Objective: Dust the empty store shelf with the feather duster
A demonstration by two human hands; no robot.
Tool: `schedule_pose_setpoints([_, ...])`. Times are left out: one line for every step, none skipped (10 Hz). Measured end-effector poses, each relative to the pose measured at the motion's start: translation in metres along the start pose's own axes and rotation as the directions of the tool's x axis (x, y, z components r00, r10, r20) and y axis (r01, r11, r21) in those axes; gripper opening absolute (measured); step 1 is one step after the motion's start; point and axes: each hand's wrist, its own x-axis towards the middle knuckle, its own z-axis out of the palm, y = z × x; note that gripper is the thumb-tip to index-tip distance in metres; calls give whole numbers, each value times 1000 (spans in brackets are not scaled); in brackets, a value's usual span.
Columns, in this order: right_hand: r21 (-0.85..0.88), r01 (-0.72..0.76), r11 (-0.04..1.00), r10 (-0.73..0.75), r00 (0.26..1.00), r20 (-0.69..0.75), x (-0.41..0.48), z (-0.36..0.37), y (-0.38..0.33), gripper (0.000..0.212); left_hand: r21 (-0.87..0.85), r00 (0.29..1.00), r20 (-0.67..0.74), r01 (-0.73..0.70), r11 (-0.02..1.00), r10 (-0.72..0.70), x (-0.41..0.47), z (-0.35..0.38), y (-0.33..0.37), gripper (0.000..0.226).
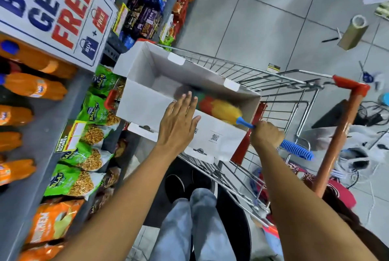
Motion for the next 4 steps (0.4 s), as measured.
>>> schedule_pose_setpoints([25,-6,1000,5,999,40,1,9,5,24,-2,1000,-10,-6,1000,6,1,-1,1,57])
schedule_pose_setpoints([-18,14,1000,-14,1000,8,-3,9,6,26,-18,999,-41,11,1000,-11,1,-5,-1,57])
schedule_pose_setpoints([99,124,987,-114,989,-98,-14,-7,-2,33,-12,996,-93,-5,1000,4,-3,-16,-4,55])
schedule_pose_setpoints([279,340,898,-270,927,-261,-36,-30,-32,43,-21,985,-174,-8,1000,5,-7,-27,-7,54])
